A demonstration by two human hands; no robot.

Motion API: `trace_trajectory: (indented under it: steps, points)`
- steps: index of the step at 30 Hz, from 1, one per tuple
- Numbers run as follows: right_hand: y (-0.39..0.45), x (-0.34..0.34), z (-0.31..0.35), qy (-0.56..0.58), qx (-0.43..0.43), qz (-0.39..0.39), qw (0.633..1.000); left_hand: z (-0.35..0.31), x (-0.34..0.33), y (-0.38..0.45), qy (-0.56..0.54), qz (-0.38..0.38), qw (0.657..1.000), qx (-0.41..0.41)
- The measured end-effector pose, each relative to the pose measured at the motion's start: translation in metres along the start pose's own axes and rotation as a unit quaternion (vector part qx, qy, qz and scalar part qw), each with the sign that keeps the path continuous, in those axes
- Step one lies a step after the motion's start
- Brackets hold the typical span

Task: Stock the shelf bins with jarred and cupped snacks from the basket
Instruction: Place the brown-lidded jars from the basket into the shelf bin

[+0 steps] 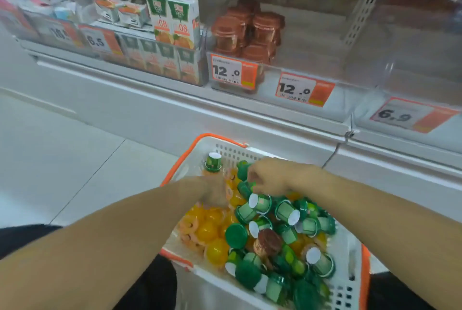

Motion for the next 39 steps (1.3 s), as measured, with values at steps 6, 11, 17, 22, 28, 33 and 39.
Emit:
trace_trajectory:
  steps: [6, 11, 17, 22, 28, 33, 39]
  points:
    - [-0.027, -0.091, 0.006, 0.047, -0.003, 0.088, 0.995, -0.021, -0.113, 0.03, -0.102, -0.058, 0.993, 0.031]
    - [-0.046, -0.131, -0.002, -0.104, 0.044, 0.049, 0.992, -0.018, -0.124, 0.026, -0.167, -0.127, 0.977, 0.043]
    - [-0.044, -0.116, -0.015, 0.083, 0.015, 0.056, 0.995, -0.018, -0.052, 0.002, -0.169, -0.297, 0.939, 0.03]
    - [-0.049, -0.025, -0.026, 0.349, -0.001, 0.02, 0.937, -0.032, 0.029, -0.046, -0.357, -0.234, 0.903, -0.041]
    - [-0.068, 0.068, -0.024, 0.601, 0.048, -0.081, 0.793, -0.058, 0.101, -0.123, -0.417, -0.253, 0.852, -0.19]
    - [-0.072, 0.103, -0.018, 0.69, 0.071, -0.113, 0.711, -0.059, 0.119, -0.124, -0.563, -0.291, 0.74, -0.224]
    - [-0.087, 0.145, -0.027, 0.613, 0.057, -0.246, 0.749, -0.059, 0.138, -0.114, -0.654, -0.276, 0.663, -0.238]
Point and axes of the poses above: each hand's wrist, its own y-axis towards the middle knuckle, its own x-axis out of the back of the hand, z = x × y, the point moved 7 cm from there along y, towards the middle knuckle, and after that the axes turned 10 degrees about -x, right-handed, at the moved point
